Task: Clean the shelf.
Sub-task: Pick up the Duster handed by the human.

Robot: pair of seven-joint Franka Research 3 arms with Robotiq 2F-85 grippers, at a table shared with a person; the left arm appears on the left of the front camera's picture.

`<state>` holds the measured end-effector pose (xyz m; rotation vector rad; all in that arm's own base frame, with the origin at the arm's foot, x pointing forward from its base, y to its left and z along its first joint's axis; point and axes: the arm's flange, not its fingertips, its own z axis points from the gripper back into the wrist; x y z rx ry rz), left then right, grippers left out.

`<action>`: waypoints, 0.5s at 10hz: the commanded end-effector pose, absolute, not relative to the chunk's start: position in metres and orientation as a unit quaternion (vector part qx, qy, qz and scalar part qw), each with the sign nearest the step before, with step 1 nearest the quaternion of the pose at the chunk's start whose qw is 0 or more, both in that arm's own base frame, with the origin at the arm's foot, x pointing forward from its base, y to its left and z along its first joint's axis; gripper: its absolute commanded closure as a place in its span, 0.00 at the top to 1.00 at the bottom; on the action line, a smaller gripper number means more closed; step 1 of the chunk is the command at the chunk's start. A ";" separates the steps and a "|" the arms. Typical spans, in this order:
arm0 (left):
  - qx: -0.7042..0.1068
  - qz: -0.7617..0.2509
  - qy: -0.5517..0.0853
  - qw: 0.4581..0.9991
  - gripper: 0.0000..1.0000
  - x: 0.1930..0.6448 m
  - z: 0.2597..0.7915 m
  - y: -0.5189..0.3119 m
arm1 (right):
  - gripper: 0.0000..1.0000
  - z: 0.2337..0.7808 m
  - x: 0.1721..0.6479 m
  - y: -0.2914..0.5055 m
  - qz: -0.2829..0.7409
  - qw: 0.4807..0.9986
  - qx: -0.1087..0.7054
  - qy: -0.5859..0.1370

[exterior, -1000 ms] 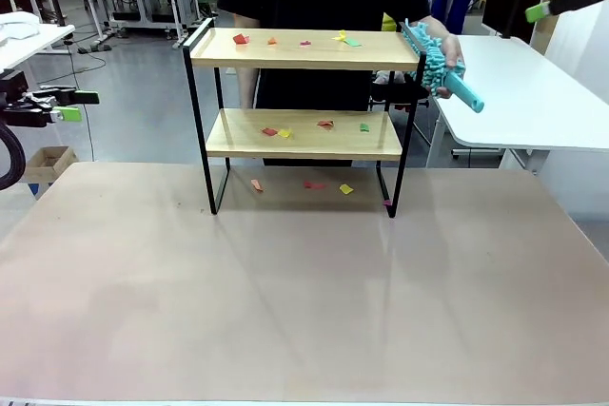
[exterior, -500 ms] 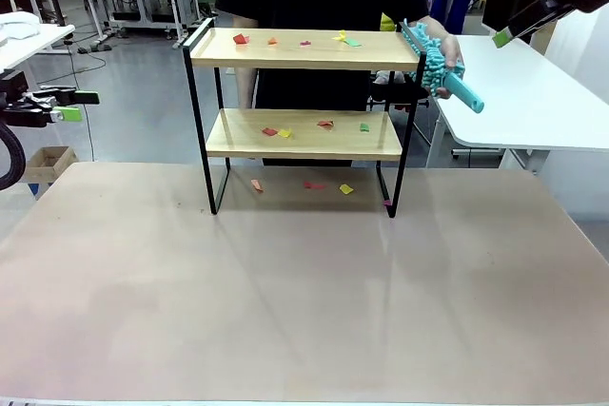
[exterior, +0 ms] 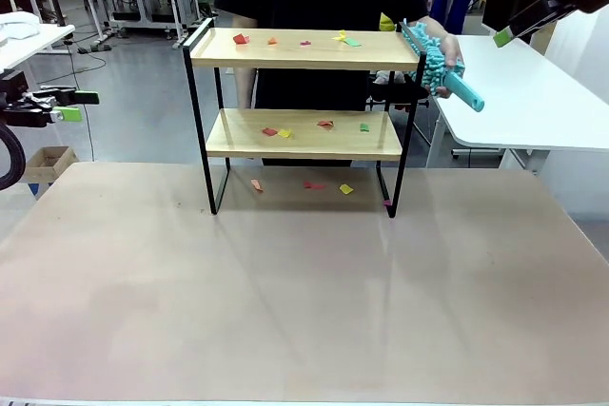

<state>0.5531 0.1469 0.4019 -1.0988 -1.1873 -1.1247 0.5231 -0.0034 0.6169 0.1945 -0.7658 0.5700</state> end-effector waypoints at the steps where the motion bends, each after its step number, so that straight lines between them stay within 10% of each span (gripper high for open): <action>1: -0.463 -0.477 -0.504 0.552 1.00 0.552 0.405 0.147 | 1.00 0.615 0.514 0.017 0.237 0.891 0.058 -0.382; 5: -0.463 -0.477 -0.504 0.552 1.00 0.552 0.405 0.147 | 1.00 0.581 0.496 0.048 0.180 0.905 0.062 -0.380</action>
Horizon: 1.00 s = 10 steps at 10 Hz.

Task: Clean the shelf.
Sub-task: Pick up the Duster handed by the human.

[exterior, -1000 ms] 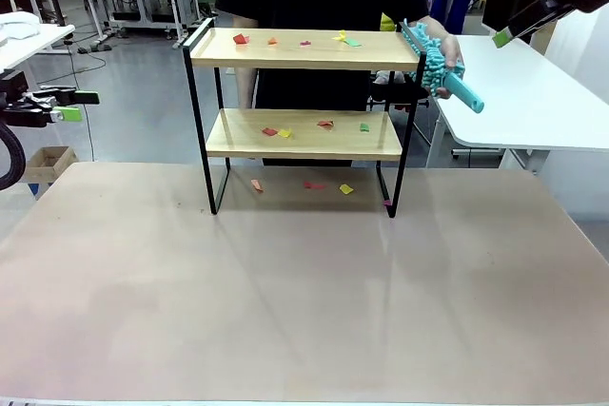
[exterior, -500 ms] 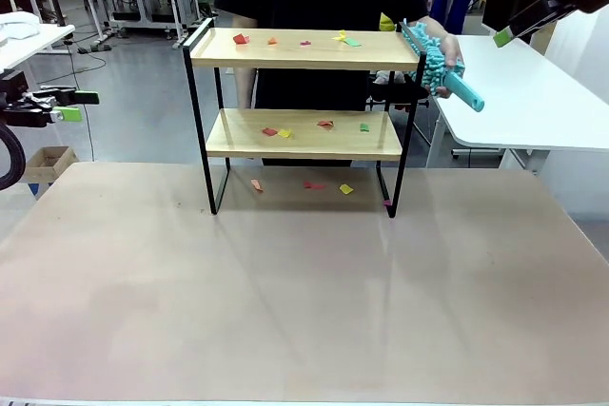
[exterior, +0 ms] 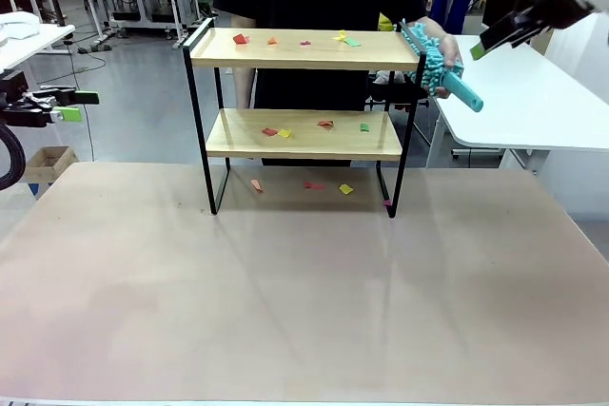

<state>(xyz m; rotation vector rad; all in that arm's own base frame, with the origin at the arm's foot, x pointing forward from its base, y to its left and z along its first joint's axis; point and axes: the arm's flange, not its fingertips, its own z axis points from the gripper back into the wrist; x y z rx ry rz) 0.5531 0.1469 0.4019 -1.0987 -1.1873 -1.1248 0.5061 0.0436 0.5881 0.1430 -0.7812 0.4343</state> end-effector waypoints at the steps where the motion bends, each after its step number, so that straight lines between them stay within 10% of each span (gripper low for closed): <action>1: -0.463 -0.477 -0.504 0.552 1.00 0.552 0.405 0.147 | 1.00 0.573 0.495 0.049 0.169 0.907 0.063 -0.381; 10: -0.463 -0.477 -0.504 0.552 1.00 0.552 0.405 0.147 | 1.00 0.533 0.503 0.078 0.148 0.931 0.046 -0.330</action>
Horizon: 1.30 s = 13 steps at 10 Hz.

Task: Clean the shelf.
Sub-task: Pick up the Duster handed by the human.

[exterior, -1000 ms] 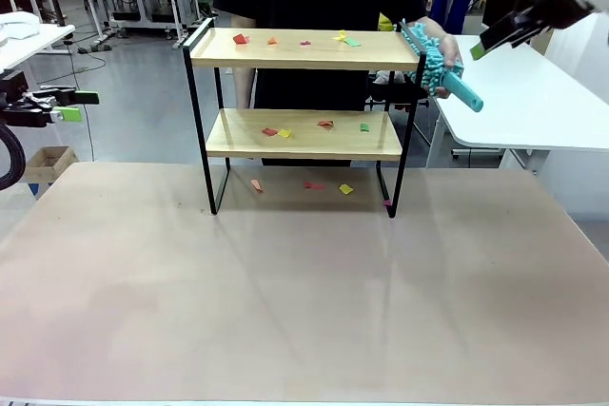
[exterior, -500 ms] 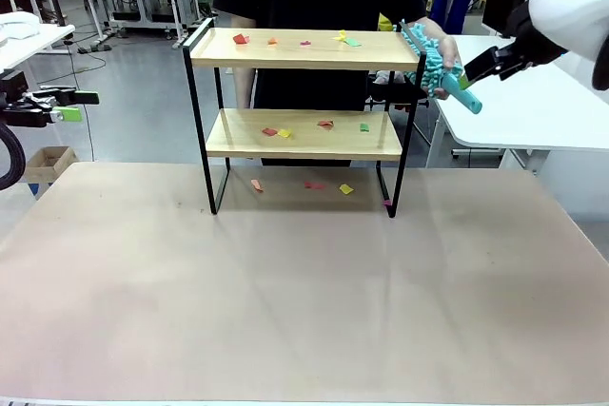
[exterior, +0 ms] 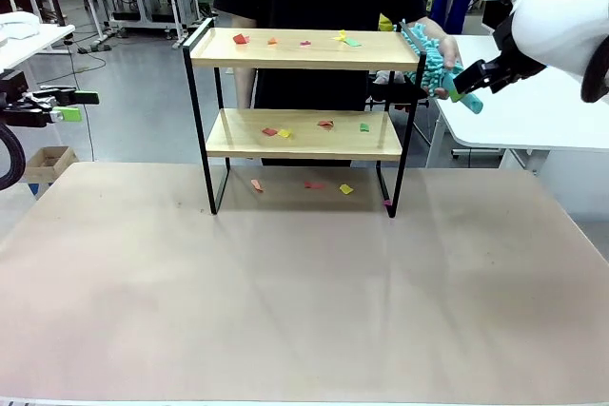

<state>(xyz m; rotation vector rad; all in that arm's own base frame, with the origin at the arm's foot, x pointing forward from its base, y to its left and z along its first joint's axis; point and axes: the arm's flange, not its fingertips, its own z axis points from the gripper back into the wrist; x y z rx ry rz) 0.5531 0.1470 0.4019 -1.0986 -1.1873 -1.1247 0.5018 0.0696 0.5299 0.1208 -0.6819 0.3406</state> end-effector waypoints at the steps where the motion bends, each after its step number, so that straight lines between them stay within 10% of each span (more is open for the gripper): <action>1: -0.463 -0.477 -0.504 0.552 1.00 0.552 0.405 0.147 | 1.00 0.530 0.507 0.080 0.145 0.932 0.046 -0.328; 5: -0.463 -0.477 -0.504 0.552 1.00 0.552 0.405 0.147 | 1.00 0.526 0.520 0.082 0.130 0.937 0.042 -0.321; 6: -0.463 -0.477 -0.504 0.552 1.00 0.552 0.405 0.147 | 0.42 0.526 0.522 0.081 0.128 0.939 0.047 -0.316; 7: -0.463 -0.477 -0.504 0.552 1.00 0.552 0.405 0.147 | 0.41 0.525 0.523 0.081 0.123 0.940 0.048 -0.314; 8: -0.463 -0.477 -0.504 0.552 1.00 0.552 0.405 0.147 | 0.00 0.525 0.523 0.080 0.121 0.941 0.048 -0.312; 11: -0.463 -0.477 -0.504 0.552 1.00 0.552 0.405 0.147 | 0.14 0.529 0.523 0.079 0.114 0.944 0.048 -0.305; 13: -0.463 -0.477 -0.504 0.552 1.00 0.552 0.405 0.147 | 0.00 0.533 0.521 0.078 0.106 0.946 0.050 -0.303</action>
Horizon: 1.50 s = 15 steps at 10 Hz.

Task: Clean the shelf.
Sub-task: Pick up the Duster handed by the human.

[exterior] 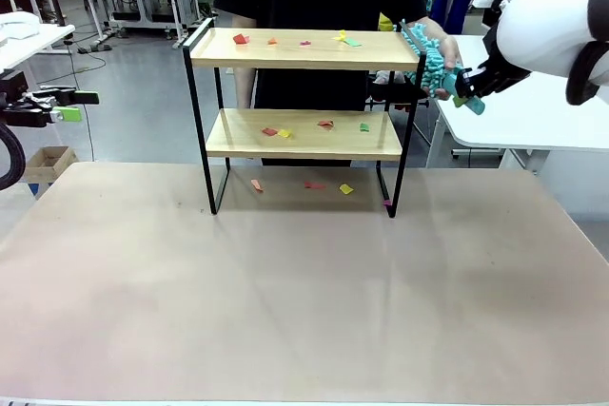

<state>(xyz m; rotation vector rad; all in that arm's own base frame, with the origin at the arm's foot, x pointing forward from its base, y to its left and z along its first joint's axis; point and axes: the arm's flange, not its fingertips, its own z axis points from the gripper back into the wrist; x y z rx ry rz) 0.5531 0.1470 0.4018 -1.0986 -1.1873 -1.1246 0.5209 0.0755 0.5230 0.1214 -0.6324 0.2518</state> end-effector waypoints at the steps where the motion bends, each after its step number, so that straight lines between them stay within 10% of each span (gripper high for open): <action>1: -0.463 -0.477 -0.504 0.552 1.00 0.552 0.405 0.147 | 0.00 0.535 0.519 0.078 0.102 0.947 0.048 -0.301; 15: -0.463 -0.477 -0.504 0.552 1.00 0.552 0.405 0.147 | 0.00 0.528 0.518 0.070 0.091 0.951 0.055 -0.290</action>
